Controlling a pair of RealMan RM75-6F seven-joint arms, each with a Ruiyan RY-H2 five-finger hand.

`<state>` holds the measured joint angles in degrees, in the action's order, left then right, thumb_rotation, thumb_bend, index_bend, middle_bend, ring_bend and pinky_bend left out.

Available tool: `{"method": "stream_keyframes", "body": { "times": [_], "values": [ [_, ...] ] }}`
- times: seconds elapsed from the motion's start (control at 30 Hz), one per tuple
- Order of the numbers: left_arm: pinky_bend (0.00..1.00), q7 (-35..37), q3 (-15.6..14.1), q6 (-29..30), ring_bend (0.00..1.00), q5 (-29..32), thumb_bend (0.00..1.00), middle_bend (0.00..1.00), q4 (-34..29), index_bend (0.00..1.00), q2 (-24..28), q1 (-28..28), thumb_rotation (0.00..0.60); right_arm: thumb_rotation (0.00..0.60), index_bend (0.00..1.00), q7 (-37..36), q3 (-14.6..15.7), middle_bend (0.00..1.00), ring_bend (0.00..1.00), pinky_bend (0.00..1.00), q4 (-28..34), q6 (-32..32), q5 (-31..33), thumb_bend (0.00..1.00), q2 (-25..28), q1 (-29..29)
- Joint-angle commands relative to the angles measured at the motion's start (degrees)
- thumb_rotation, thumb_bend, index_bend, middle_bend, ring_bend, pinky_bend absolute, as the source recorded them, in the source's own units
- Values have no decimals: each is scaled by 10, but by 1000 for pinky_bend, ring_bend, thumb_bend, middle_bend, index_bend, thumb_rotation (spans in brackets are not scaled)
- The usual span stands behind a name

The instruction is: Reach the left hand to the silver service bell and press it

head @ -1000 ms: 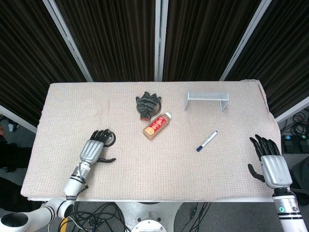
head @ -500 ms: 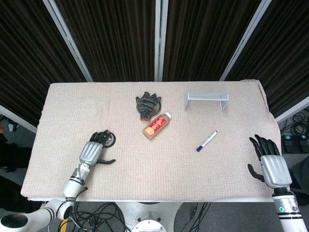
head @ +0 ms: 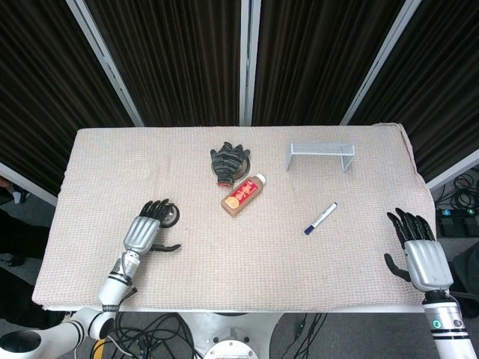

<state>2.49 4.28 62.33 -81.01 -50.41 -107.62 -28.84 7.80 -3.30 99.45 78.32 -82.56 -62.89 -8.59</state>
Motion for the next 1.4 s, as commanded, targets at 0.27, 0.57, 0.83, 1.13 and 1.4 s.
{"method": "stream_keyframes", "body": {
  "times": [0.27,0.57,0.83,1.13,1.4],
  "values": [
    [0,9,14,24,0,-8,0,0,0,0,-1,-8,293,600,0,-2,-1,0,0,0,0,3,-1,284,2,1],
    [0,6,4,-4,0,10,0,0,0,0,1,3,290,600,0,-2,1,0,0,0,-2,0,-1,284,-1,0],
    [0,20,8,2,0,5,0,0,13,0,-4,0,291,600,0,-3,-1,0,0,0,-2,1,2,284,0,1],
    [0,-36,37,92,0,-17,0,0,-123,0,68,2,280,600,0,-11,-2,0,0,0,0,7,-1,284,3,3],
    [0,-135,9,168,0,9,0,0,-302,0,214,92,321,600,0,-26,-8,0,0,0,-5,17,-6,284,1,3]
  ]
}}
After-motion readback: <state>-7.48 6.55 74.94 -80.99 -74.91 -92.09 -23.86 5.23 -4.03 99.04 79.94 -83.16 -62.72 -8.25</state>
